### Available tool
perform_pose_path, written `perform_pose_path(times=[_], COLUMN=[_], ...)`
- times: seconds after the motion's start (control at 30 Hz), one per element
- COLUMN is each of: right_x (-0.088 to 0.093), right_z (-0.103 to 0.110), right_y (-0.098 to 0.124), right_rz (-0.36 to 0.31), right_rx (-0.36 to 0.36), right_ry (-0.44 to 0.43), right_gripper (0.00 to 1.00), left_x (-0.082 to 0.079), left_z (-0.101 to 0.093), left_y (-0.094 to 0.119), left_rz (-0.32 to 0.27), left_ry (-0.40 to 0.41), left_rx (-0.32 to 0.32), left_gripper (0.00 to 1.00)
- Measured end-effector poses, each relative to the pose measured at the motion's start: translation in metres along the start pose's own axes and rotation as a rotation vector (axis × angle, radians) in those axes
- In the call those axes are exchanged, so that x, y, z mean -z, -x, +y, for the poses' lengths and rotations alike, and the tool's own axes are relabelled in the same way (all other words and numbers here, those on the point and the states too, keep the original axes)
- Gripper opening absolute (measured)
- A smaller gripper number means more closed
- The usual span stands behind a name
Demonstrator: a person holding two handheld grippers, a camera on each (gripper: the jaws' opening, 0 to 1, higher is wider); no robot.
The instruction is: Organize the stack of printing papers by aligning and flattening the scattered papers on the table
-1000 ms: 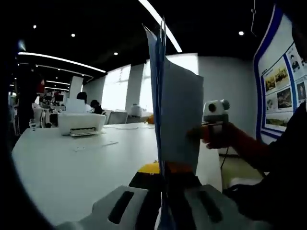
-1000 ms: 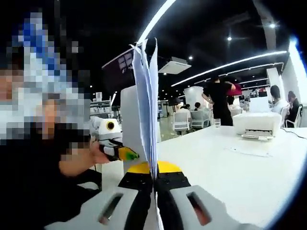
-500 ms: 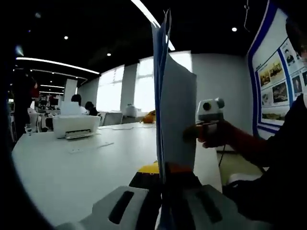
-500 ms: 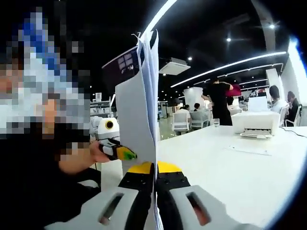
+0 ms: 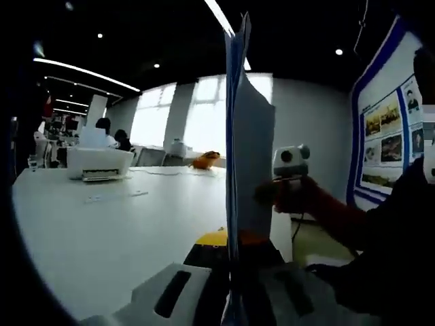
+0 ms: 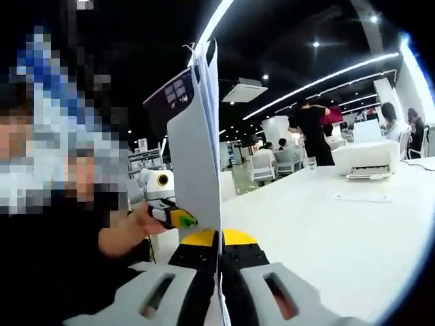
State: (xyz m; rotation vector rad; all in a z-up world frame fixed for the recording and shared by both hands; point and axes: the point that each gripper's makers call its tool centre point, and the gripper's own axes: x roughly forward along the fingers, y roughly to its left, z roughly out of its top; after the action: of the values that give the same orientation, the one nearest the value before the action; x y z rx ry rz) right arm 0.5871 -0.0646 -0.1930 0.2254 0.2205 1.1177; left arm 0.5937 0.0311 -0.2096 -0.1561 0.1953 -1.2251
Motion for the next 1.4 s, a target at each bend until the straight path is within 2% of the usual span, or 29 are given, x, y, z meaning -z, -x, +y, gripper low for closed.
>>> perform_pose_path(times=[0.07, 0.17, 0.2, 0.3, 0.4, 0.57, 0.7, 0.83, 1.07, 1.4], right_x=[0.001, 0.005, 0.007, 0.012, 0.018, 0.029, 0.043, 0.053, 0.071, 0.098], right_z=[-0.002, -0.003, -0.004, -0.007, -0.011, -0.023, -0.041, -0.049, -0.066, -0.084], right_y=[0.001, 0.0, 0.0, -0.002, -0.006, -0.013, -0.016, -0.019, -0.026, -0.034], right_rz=[0.011, 0.039, 0.046, 0.07, 0.094, 0.129, 0.155, 0.164, 0.186, 0.226], right_rx=[0.005, 0.006, 0.006, 0.005, 0.012, 0.055, 0.116, 0.143, 0.207, 0.256], right_ry=[-0.034, -0.068, -0.083, -0.14, -0.17, -0.16, -0.129, -0.114, -0.037, 0.007], right_gripper=[0.0, 0.0, 0.0, 0.0, 0.0, 0.0, 0.0, 0.0, 0.0, 0.0], left_x=[0.002, 0.005, 0.007, 0.014, 0.022, 0.034, 0.048, 0.057, 0.072, 0.103], left_z=[-0.003, -0.003, -0.002, 0.001, 0.007, 0.018, 0.029, 0.035, 0.046, 0.064], left_y=[-0.001, -0.001, -0.001, -0.002, -0.003, -0.008, -0.014, -0.019, -0.026, -0.031], left_rz=[0.019, 0.038, 0.048, 0.059, 0.073, 0.098, 0.144, 0.163, 0.178, 0.221], left_ry=[0.052, 0.078, 0.124, 0.177, 0.201, 0.184, 0.096, 0.064, 0.042, 0.022], left_rx=[0.014, 0.018, 0.027, 0.035, 0.026, -0.016, -0.071, -0.093, -0.129, -0.187], left_gripper=[0.05, 0.05, 0.05, 0.05, 0.05, 0.05, 0.06, 0.06, 0.05, 0.06])
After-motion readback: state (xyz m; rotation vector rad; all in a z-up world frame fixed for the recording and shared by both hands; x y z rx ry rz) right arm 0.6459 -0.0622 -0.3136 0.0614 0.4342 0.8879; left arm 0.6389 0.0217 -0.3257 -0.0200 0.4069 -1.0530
